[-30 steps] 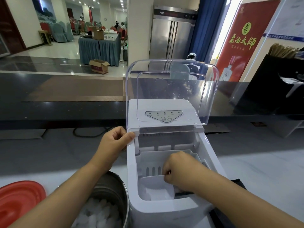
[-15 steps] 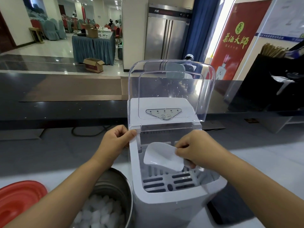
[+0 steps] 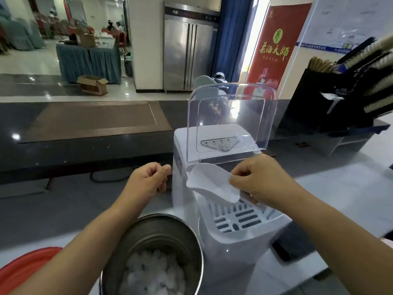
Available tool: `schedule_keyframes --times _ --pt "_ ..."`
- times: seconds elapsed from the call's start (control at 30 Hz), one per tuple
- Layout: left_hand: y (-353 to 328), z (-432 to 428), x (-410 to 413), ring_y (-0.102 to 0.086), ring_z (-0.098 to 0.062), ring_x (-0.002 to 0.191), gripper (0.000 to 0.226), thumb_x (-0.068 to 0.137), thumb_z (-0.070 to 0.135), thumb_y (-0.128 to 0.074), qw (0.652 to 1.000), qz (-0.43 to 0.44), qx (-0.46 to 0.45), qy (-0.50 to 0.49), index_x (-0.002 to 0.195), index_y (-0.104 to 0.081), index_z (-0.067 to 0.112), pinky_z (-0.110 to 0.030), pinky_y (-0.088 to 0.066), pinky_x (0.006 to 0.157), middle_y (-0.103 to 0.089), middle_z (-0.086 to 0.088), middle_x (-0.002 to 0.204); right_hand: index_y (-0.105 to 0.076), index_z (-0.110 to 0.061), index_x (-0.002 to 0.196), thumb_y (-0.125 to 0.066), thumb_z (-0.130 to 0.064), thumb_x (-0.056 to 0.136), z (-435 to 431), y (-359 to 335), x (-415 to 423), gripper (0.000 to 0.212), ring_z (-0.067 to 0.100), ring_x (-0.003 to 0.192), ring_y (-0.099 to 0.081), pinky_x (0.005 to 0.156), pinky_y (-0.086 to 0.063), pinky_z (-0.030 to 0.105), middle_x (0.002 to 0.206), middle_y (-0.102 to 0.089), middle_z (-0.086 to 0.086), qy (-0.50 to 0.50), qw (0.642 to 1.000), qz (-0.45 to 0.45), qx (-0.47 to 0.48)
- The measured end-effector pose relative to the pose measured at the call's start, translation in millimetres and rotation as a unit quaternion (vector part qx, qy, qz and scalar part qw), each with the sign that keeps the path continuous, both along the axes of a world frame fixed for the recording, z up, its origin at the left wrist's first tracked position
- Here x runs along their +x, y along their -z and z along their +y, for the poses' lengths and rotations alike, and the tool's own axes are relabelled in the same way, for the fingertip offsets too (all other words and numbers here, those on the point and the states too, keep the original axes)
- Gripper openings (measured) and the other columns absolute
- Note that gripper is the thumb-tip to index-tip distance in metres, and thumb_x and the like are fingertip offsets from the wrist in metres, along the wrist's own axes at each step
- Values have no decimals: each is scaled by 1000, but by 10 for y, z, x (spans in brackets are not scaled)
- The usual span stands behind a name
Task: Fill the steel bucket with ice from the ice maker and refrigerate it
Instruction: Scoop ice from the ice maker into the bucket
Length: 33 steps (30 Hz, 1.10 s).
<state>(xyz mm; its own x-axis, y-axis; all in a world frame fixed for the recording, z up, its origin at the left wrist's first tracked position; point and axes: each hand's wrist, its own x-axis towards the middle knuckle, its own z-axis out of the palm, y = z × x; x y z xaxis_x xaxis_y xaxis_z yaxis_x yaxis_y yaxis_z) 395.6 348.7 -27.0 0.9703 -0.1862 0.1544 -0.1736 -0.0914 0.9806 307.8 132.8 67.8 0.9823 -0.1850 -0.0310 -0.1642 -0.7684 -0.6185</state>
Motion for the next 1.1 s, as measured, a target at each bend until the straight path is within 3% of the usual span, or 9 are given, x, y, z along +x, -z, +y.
schedule_keyframes --times 0.2,0.37,0.5,0.67,0.77,0.83,1.1 --pt "70 375 -6 -50 -6 50 23 86 17 -65 1000 0 5 16 69 -54 5 -13 -44 50 -55 3 50 -63 -15 53 -63 -11 83 526 85 -217 31 12 32 -50 40 -44 22 42 -58 2 2 999 35 35" --pt "143 573 -76 -50 -6 51 23 86 19 -65 999 13 7 34 71 -54 6 -13 -46 51 -55 2 53 -65 -4 62 -58 -7 83 878 301 -381 22 17 33 -55 39 -46 23 44 -59 6 -1 996 85 39" --pt "165 679 -133 -50 -6 50 22 86 18 -65 999 18 5 44 72 -54 4 -14 -46 51 -54 -1 55 -64 -1 69 -54 -12 83 1168 594 -407 20 21 43 -61 50 -53 32 55 -64 13 -15 991 115 -59" --pt "197 817 -156 -48 -8 51 23 85 16 -67 998 22 -11 56 71 -53 3 -15 -44 51 -52 -2 54 -49 -9 60 -52 -8 84 1440 904 -287 25 29 70 -51 53 -35 24 63 -49 10 -48 962 154 -221" --pt "230 903 -157 -49 -5 49 23 85 17 -67 998 27 -15 57 72 -54 2 -14 -45 50 -53 -2 55 -64 -4 85 -51 -2 85 1531 1070 -226 13 33 90 -62 65 -36 26 92 -65 15 -39 952 169 -252" --pt "252 959 -161 -51 -4 49 23 85 18 -66 998 29 -9 55 72 -54 4 -13 -46 51 -55 -1 55 -66 -3 98 -51 -1 84 1581 1155 -192 21 33 98 -62 69 -38 28 104 -67 16 -33 947 176 -267" --pt "320 1124 -161 -49 -10 51 24 85 17 -67 998 32 -18 49 72 -53 2 -16 -46 53 -54 -1 54 -65 -2 99 -49 5 82 1718 1314 -115 25 31 93 -64 66 -41 30 103 -67 16 -44 926 199 -317"
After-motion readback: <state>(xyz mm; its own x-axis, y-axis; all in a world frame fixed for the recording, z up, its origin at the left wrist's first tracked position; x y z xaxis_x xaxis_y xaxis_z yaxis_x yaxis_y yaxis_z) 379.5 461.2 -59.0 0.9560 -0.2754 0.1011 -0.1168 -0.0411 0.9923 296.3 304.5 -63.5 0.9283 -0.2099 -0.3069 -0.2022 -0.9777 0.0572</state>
